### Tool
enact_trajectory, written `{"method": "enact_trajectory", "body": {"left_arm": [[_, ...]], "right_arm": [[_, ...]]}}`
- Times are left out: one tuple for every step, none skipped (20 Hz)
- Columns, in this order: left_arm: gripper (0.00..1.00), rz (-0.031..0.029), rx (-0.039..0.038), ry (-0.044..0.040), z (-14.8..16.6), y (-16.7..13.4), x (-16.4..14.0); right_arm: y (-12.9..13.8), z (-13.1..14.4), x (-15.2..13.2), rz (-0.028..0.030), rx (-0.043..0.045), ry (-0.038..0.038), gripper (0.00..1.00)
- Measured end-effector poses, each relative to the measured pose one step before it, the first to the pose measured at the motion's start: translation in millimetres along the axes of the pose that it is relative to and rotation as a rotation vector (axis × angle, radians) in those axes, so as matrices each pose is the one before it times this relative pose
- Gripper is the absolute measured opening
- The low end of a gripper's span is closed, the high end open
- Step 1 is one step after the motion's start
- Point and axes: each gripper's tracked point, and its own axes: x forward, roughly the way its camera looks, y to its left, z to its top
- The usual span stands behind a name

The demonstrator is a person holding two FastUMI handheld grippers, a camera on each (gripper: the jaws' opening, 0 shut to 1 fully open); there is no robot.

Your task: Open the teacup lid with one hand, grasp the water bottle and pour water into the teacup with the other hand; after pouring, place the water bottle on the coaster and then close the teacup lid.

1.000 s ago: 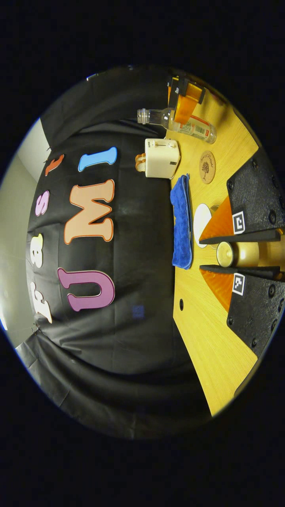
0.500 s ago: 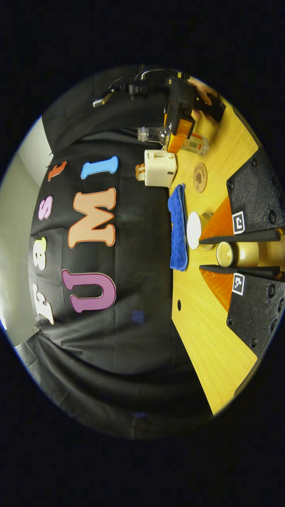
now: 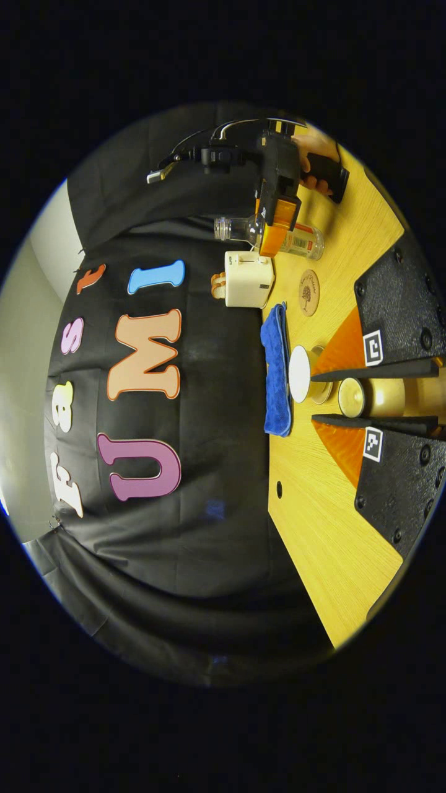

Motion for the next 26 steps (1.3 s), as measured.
{"method": "enact_trajectory", "body": {"left_arm": [[0.21,-0.00133,0.00114,0.00086,-0.48,2.36,-1.33],[0.21,-0.00358,-0.00082,-0.00093,0.51,1.2,-0.11],[0.21,-0.00502,-0.00084,-0.00119,0.25,-0.75,-0.28],[0.21,-0.00336,-0.00102,-0.0013,0.15,1.34,-0.61],[0.21,0.0043,0.0001,0.00165,-0.98,3.61,0.03],[0.21,0.00224,0.00019,0.00254,-0.35,3.09,-0.7],[0.21,0.0005,-0.00104,-0.0032,1.14,2.42,-1.04],[0.21,0.00083,0.00058,0.00275,-0.44,2.26,0.15],[0.21,0.00024,-0.00096,-0.00055,-0.33,2.64,-0.47],[0.21,-0.0004,0.00032,-0.00178,0.51,2.93,-0.92],[0.21,0.00226,-0.00059,0.00078,-0.68,2.57,-0.85],[0.21,0.0015,-0.00034,0.00131,0.17,3.52,-0.54],[0.21,0.0022,-0.00059,0.00015,0.09,2.97,-0.32],[0.21,0.00053,-0.00051,0.00133,-1.19,2.21,0.07],[0.21,-0.00001,0.00011,-0.00082,0.74,2.03,0.32],[0.21,0.00328,-0.00021,0.00022,0.1,2.72,0.23],[0.21,0.00306,0.00147,0.00075,-0.03,1.24,0.59],[0.21,0.00037,0.00012,-0.00127,1.47,-0.01,-0.45],[0.21,-0.00011,0.00001,-0.00091,-0.5,0.92,-0.09],[0.21,-0.00132,0.00013,0.00164,0.0,0.29,-0.66],[0.21,-0.00173,-0.00129,-0.00053,-1.41,0.16,-0.27],[0.21,-0.00007,0.00064,-0.00082,0.38,0.65,-0.39],[0.21,0.00208,-0.00027,0.00006,0.41,1.08,0.46],[0.21,0.00279,-0.00045,-0.00118,-0.26,0.48,-0.15],[0.21,0.00421,0.00055,-0.00139,0.42,0.78,-0.36],[0.21,0.00318,-0.00075,0.00081,0.27,0.87,0.39]], "right_arm": [[3.51,-0.08,0.38,0.01201,-0.00253,0.00643,0.71],[3.32,0.28,-0.05,0.00784,-0.02872,-0.00253,0.68],[5.34,1.5,1.09,0.00861,-0.04209,-0.00159,0.7],[6.43,3.51,1.41,0.01139,-0.07197,-0.00611,0.7],[6.22,3.46,4.1,0.00876,-0.08474,-0.00794,0.69],[9.42,1.65,4.0,0.01298,-0.09044,-0.00068,0.69],[10.87,4.4,5.19,0.01809,-0.08915,0.00278,0.7],[13.11,0.61,6.76,0.02217,-0.07941,0.00834,0.7],[11.2,1.34,6.24,0.02187,-0.07478,0.0136,0.7],[8.03,0.57,6.66,0.01842,-0.07353,0.01785,0.7],[8.17,0.19,6.62,0.02032,-0.08028,0.01942,0.69],[7.18,1.3,6.25,0.0165,-0.08786,0.01442,0.69],[4.06,3.34,5.38,0.00816,-0.09574,0.00746,0.69],[3.48,4.42,4.91,-0.00215,-0.09869,-0.00587,0.69],[3.58,5.49,4.01,-0.00527,-0.097,-0.00523,0.7],[4.41,4.78,3.1,-0.00329,-0.09007,-0.00493,0.68],[3.61,3.6,3.9,-0.0028,-0.07866,-0.00404,0.69],[1.41,3.42,4.53,0.00279,-0.06853,0.00805,0.7],[2.53,0.31,5.24,0.00324,-0.05658,0.00954,0.69],[1.69,0.11,4.49,0.00613,-0.04435,0.00865,0.68],[2.68,-2.12,2.0,0.00658,-0.03492,0.0093,0.69],[2.7,-3.25,2.37,0.00645,-0.03192,0.00889,0.7],[-0.7,0.25,1.52,-0.00096,-0.03042,0.00406,0.7],[-2.93,-0.77,0.67,-0.00589,-0.03006,0.00307,0.7],[-3.17,-0.33,-0.47,-0.00871,-0.02587,0.00339,0.7],[-0.4,-1.46,1.2,-0.00314,-0.02017,0.00363,0.7]]}}
